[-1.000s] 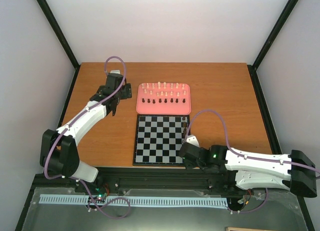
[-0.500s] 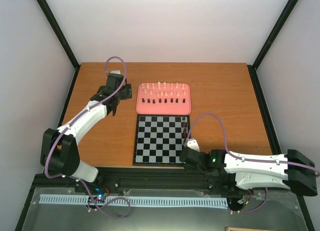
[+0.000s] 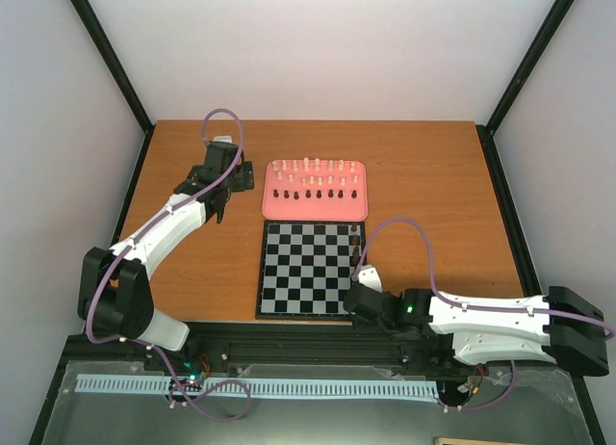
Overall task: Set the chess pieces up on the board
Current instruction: Place the chess piece on the chessboard.
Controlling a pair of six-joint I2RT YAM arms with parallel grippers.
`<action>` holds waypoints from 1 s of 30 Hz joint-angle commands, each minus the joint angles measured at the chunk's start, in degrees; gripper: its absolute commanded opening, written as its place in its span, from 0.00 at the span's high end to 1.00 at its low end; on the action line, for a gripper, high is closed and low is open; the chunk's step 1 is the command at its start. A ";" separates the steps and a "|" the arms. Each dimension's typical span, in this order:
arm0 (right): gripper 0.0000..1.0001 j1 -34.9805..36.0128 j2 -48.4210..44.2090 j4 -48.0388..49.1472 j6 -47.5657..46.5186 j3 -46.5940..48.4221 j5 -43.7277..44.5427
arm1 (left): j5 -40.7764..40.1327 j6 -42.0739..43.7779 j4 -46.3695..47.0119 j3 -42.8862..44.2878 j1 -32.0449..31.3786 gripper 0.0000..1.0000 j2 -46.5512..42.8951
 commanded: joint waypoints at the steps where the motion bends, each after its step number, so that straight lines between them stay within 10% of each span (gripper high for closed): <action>1: 0.83 0.61 1.31 2.19 0.54 -0.72 2.35 | -0.25 -0.23 1.69 1.68 0.11 0.00 0.33; 30: 0.65 0.56 3.52 2.09 -0.31 0.08 3.03 | -0.27 -0.05 1.62 2.06 0.10 0.00 1.26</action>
